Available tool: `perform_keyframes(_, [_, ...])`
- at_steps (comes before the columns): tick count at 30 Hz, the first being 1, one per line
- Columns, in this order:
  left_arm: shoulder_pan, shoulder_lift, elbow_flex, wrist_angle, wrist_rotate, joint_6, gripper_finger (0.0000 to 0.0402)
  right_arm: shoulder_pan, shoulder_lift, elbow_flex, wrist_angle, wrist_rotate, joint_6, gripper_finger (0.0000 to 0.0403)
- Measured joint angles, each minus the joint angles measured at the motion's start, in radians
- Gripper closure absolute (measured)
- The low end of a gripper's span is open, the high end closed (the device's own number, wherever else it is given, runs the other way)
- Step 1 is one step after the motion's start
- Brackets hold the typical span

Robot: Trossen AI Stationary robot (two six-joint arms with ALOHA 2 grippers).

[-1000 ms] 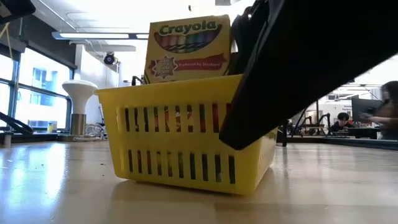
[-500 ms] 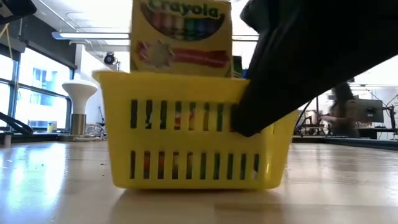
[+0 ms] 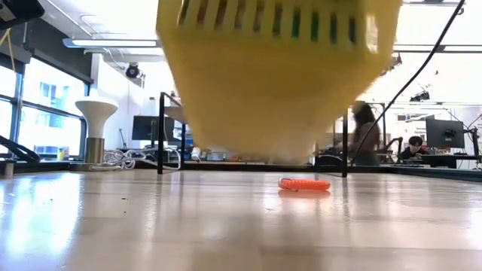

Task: Pick & Place Office Desk Supplies
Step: Put the yellow bin with the yellow crayon boxes on the shelf

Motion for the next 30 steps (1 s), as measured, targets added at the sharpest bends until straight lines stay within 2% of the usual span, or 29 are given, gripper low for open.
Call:
perform_keyframes(7, [0.0,0.0,0.0,0.0,0.001,0.013,0.028,0.001,-0.06,0.0,-0.042,0.1,-0.09,0.0401])
perform_keyframes(14, [0.0,0.0,0.0,0.0,0.001,0.018,0.028,-0.066,-0.14,0.0,-0.14,0.145,-0.204,0.04])
perform_keyframes(19, [0.0,0.0,0.0,0.0,0.001,0.03,0.028,-0.172,-0.234,0.0,-0.205,0.168,-0.31,0.04])
perform_keyframes(25, [0.002,0.0,0.0,0.0,0.001,0.093,0.028,-0.341,-0.351,0.002,-0.196,0.177,-0.495,0.04])
perform_keyframes(28, [0.003,0.0,0.0,0.0,0.001,0.125,0.028,-0.438,-0.389,0.002,-0.203,0.162,-0.566,0.04])
perform_keyframes(30, [0.009,0.0,0.0,0.0,-0.002,0.151,0.028,-0.509,-0.408,0.002,-0.226,0.109,-0.586,0.04])
